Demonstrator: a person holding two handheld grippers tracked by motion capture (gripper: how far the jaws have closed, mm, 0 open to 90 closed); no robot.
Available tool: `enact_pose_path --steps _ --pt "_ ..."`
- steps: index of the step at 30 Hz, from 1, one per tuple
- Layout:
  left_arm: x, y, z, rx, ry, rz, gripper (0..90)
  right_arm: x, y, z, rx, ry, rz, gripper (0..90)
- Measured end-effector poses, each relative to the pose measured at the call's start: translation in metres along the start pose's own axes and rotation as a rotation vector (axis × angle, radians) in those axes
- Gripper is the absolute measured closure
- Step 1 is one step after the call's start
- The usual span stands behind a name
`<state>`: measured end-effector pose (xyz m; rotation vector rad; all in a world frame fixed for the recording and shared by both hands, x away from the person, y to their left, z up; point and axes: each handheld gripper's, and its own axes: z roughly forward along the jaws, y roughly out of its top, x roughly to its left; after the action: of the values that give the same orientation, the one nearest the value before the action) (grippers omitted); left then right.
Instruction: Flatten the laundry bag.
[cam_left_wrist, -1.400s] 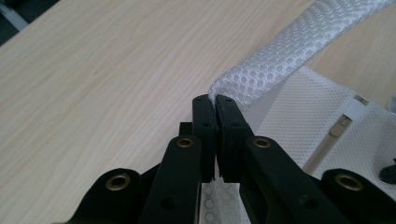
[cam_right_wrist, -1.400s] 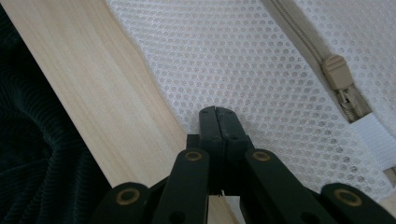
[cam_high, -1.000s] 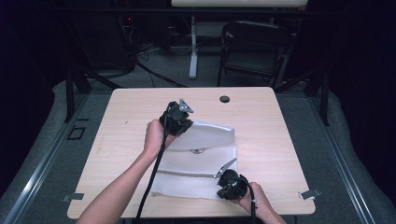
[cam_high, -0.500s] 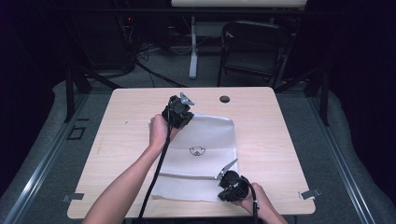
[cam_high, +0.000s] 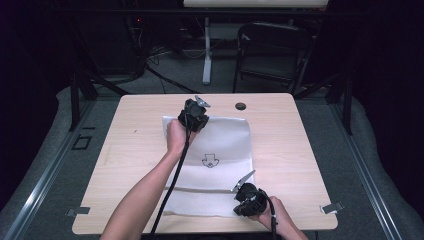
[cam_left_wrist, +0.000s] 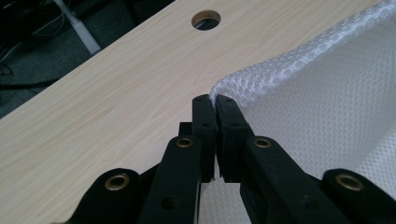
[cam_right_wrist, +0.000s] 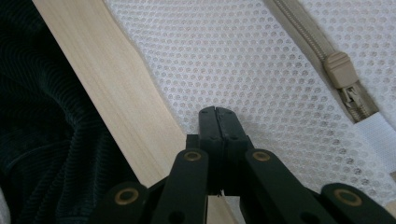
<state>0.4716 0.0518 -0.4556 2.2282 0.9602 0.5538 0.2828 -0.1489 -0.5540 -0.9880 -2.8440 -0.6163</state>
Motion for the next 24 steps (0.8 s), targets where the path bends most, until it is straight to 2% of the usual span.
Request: enact_pose_path --steps 9,11,13,18,21,24 --pt "0.002 0.0 0.023 0.023 0.016 -0.045 84.2 -0.001 0.0 0.0 -0.005 0.001 0.003 90.0" --pt "0.003 -0.001 0.028 0.045 -0.001 -0.049 78.8 0.0 -0.001 0.002 -0.028 0.024 0.023 90.0" --pt "0.004 -0.001 0.031 0.058 -0.006 -0.048 75.3 -0.001 -0.001 0.0 -0.007 0.006 0.008 90.0" --pt "0.003 -0.004 0.036 0.062 -0.029 -0.062 66.9 -0.002 -0.001 0.0 -0.002 0.003 0.006 89.8" --pt "0.002 -0.005 0.036 0.066 -0.04 -0.076 53.4 -0.002 0.0 0.0 -0.004 0.01 0.009 89.5" --pt "0.002 -0.006 0.037 0.063 -0.049 -0.084 44.3 -0.002 0.0 0.0 0.0 0.013 0.008 89.2"
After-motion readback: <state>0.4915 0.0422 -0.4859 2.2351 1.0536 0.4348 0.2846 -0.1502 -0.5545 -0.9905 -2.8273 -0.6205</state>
